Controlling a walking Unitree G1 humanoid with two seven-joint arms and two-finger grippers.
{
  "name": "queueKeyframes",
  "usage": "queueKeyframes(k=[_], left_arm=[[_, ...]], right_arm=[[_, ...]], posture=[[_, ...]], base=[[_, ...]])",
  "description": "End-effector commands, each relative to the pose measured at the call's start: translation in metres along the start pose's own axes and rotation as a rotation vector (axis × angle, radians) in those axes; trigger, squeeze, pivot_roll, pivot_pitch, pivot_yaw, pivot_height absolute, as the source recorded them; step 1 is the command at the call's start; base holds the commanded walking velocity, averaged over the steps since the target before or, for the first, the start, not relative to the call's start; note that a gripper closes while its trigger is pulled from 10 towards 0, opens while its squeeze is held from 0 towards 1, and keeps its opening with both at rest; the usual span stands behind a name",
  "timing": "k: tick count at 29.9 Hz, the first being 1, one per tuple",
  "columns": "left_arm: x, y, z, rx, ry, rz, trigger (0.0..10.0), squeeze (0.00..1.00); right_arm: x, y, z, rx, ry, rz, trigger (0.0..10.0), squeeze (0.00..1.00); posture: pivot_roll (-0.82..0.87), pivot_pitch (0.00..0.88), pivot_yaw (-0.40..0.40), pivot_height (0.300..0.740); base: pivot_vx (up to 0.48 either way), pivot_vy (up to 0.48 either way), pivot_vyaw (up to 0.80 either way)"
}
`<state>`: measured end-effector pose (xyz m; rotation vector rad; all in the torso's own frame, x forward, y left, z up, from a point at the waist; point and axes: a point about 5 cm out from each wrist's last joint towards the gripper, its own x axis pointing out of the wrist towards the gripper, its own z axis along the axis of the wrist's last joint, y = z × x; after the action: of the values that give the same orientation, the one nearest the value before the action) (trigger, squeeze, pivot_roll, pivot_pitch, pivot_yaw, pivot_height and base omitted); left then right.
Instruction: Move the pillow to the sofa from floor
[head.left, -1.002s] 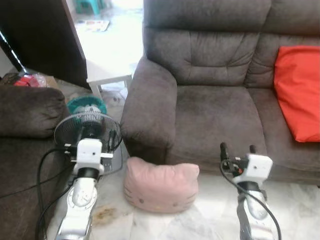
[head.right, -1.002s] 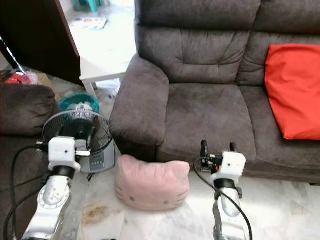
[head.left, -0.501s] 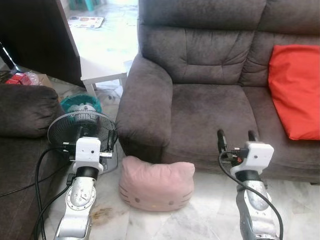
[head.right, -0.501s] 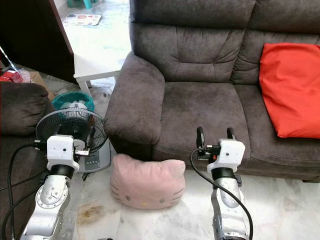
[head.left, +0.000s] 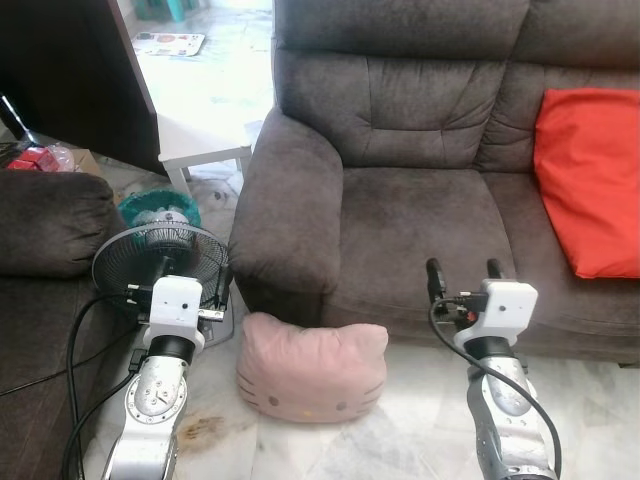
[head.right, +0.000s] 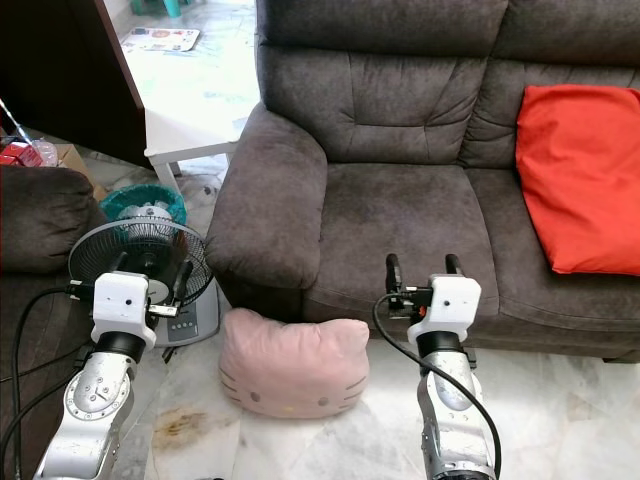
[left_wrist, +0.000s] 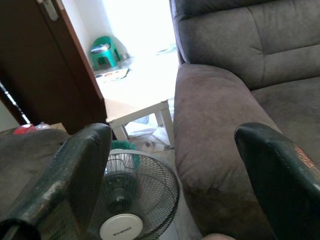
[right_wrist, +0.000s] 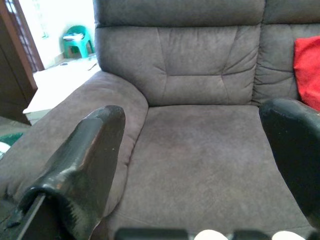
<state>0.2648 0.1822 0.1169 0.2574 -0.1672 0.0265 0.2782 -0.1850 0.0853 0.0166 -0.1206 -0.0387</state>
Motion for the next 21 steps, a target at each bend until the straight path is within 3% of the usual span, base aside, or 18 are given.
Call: queueKeyframes(k=[1,5,10,21], left_arm=[[0.0019,0.0001,0.0034,-0.015,-0.007,-0.004,10.0,0.00],[0.0019,-0.0001,0.0031,-0.015,-0.004,-0.007,10.0,0.00],[0.0023,0.0001,0.0028,-0.016,-0.001,-0.006,10.0,0.00],[0.0029,-0.0017,0.0036,-0.020,-0.004,-0.007,10.0,0.00]], right_arm=[[0.0029,0.0000,0.0037,-0.001,-0.007,-0.006,10.0,0.00],[0.0042,0.0015,0.0043,-0.001,-0.004,-0.004,10.0,0.00],[0.0054,0.0021,0.0057,-0.002,-0.012,-0.005,10.0,0.00],[0.0060,0.0084,0.0054,-0.009,-0.004,0.024,10.0,0.00]], posture=[[0.13,0.106,-0.030,0.740],[0.13,0.103,-0.029,0.740],[0.13,0.096,-0.028,0.740],[0.13,0.091,-0.031,0.740]], base=[[0.270,0.000,0.00],[0.273,0.000,0.00],[0.283,0.000,-0.59],[0.290,0.000,0.00]])
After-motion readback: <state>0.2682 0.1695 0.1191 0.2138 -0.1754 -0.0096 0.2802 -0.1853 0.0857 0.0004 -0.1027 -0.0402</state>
